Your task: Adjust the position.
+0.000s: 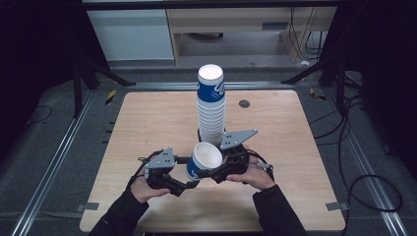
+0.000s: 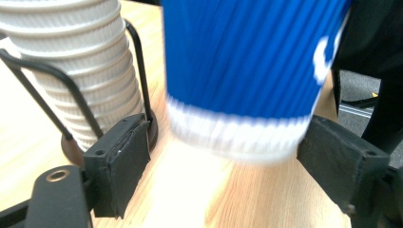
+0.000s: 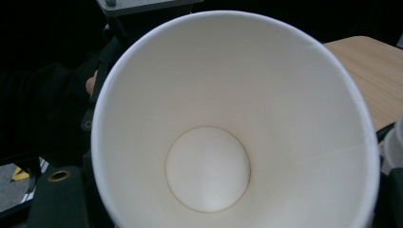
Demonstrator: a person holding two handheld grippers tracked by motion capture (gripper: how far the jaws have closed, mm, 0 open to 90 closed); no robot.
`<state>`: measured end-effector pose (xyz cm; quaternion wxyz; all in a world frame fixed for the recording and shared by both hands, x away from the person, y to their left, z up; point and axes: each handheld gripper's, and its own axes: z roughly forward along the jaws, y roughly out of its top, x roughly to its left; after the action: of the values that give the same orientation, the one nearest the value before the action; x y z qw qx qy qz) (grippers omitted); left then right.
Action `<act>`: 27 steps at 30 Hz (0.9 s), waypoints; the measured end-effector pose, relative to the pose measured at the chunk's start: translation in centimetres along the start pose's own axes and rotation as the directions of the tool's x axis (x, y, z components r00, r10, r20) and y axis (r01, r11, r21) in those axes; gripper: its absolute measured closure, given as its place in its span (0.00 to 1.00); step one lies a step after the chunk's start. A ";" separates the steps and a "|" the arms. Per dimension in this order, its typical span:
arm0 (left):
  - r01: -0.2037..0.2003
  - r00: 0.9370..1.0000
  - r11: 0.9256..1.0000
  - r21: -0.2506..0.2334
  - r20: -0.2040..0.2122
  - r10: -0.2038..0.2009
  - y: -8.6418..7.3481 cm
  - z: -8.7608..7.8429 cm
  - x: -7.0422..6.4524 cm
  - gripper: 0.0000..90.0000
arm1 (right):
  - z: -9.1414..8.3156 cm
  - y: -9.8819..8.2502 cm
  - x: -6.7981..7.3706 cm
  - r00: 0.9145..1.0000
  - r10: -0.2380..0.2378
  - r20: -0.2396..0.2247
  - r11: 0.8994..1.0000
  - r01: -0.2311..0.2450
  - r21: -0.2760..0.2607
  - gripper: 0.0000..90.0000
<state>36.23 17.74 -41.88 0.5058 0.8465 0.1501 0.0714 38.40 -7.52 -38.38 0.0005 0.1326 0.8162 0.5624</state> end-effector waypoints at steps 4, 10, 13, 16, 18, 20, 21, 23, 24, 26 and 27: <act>0.023 1.000 1.000 0.018 -0.020 -0.023 -0.5 -0.4 0.3 0.19 | -1.0 -0.2 0.0 1.000 0.002 0.023 1.000 -0.002 0.000 0.22; 0.073 0.995 0.997 0.038 -0.068 -0.070 -1.4 -1.3 1.0 0.18 | -2.4 -0.4 -0.1 0.998 0.004 0.066 1.000 -0.005 0.009 0.22; 0.102 0.991 0.994 0.049 -0.095 -0.097 -2.0 -1.8 1.5 0.18 | -3.1 -0.6 -0.2 0.996 0.008 0.091 1.000 -0.009 0.016 0.22; 0.131 0.985 0.990 0.044 -0.123 -0.125 -2.6 -2.4 2.0 0.18 | -3.7 -0.8 -0.2 0.993 0.007 0.121 1.000 -0.010 0.024 0.22; 0.149 0.980 0.988 0.038 -0.141 -0.142 -2.9 -2.8 2.5 0.18 | -4.3 -1.0 -0.3 0.990 0.009 0.140 0.999 -0.014 0.033 0.22; 0.166 0.975 0.986 0.032 -0.158 -0.159 -3.1 -3.2 2.8 0.18 | -5.0 -1.2 -0.5 0.985 0.016 0.172 0.999 -0.023 0.037 0.22; 0.172 0.972 0.985 0.029 -0.168 -0.165 -3.1 -3.3 3.0 0.18 | -5.0 -1.2 -0.5 0.985 0.016 0.172 0.999 -0.023 0.037 0.22; 0.192 0.961 0.981 0.033 -0.206 -0.182 -3.4 -3.7 3.4 0.18 | -5.8 -1.3 -0.9 0.977 0.025 0.211 0.999 -0.035 0.040 0.22; 0.192 0.961 0.981 0.033 -0.206 -0.182 -3.4 -3.7 3.4 0.18 | -6.0 -1.3 -1.0 0.973 0.028 0.228 0.998 -0.039 0.042 0.22; 0.208 0.956 0.977 0.035 -0.220 -0.196 -3.6 -3.9 3.8 0.18 | -6.2 -1.4 -1.1 0.969 0.030 0.244 0.998 -0.042 0.044 0.22; 0.220 0.951 0.975 0.029 -0.231 -0.207 -3.7 -4.0 3.9 0.18 | -6.3 -1.4 -1.3 0.964 0.033 0.262 0.998 -0.046 0.045 0.22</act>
<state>38.17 24.00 -43.32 0.4668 0.8251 0.2993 0.1080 38.40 -14.09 -37.54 0.0936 0.2218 0.8200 0.5192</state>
